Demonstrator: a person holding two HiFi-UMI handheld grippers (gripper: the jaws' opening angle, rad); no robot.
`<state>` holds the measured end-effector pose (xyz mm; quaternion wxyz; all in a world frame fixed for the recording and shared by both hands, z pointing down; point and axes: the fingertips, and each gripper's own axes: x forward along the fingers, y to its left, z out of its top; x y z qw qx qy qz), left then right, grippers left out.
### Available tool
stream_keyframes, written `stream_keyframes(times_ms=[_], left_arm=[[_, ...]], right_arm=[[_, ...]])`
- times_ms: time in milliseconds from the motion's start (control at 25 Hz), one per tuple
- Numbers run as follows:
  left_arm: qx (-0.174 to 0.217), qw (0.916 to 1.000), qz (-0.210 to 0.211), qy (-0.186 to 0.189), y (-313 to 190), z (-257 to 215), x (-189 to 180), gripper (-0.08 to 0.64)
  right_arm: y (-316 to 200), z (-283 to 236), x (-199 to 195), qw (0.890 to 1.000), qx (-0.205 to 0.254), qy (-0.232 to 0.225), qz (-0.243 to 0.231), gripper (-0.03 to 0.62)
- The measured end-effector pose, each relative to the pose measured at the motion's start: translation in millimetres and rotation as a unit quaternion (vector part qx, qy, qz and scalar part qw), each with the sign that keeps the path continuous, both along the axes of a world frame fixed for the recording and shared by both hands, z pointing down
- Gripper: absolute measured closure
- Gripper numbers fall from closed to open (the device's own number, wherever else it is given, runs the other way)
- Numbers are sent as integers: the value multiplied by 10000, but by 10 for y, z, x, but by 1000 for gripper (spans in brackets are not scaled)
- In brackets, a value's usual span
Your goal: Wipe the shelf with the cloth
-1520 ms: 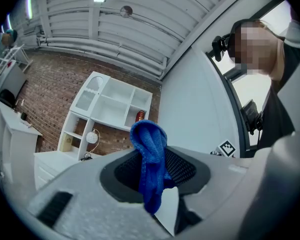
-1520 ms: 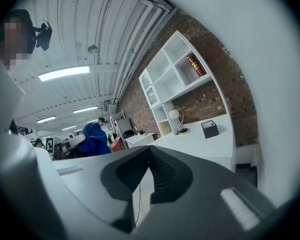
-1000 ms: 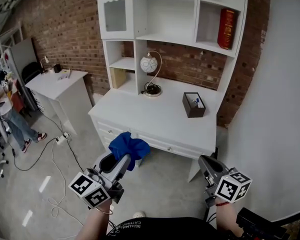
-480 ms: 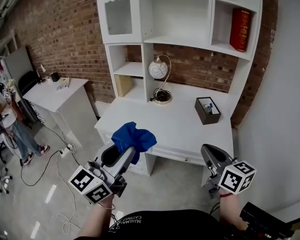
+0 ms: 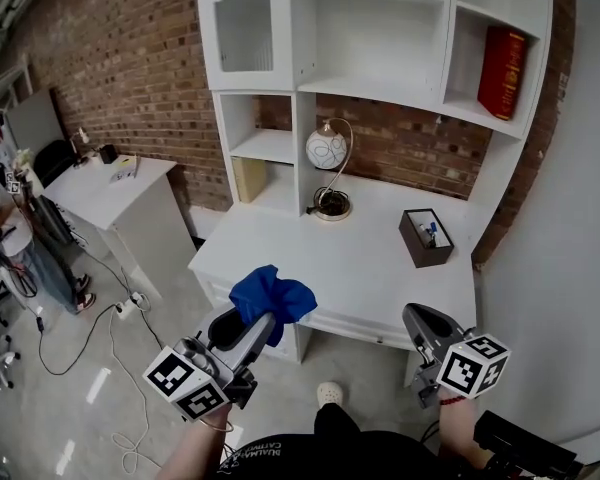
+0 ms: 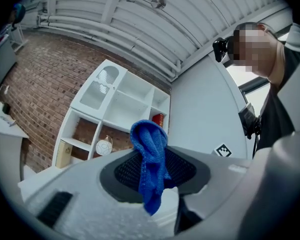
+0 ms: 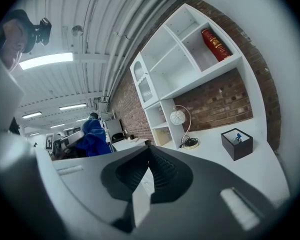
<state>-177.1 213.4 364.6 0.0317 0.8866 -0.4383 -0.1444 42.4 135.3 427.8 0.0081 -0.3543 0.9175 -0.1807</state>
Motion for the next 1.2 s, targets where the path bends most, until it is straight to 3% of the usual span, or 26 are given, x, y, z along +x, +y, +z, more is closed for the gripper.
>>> stream_keyframes(times_ms=[240,440,640,960,1200], left_arm=[[-50,10000,9,67,-435,2,-45,428],[134,9997,41,185,-935,-165,-69,428],[80,9999,-103,-64,-1517,-183,-152,426],[511,9984,-95,227,-2531,-575,-112,427],[727,9958,-341,-429,-3368,-734,-57,430]], right_arm=[[-516,-10,-152,9999,23,-66,-112,584],[-1049,-82,-252,9997,108,-33,-212,584],[-1659,-223,-290,9996,164,-48,-241,584],[-2608,-524,-316,9972,546,92,-494,584],[-3068,-705,-423,9901,919,119,-1052,584]])
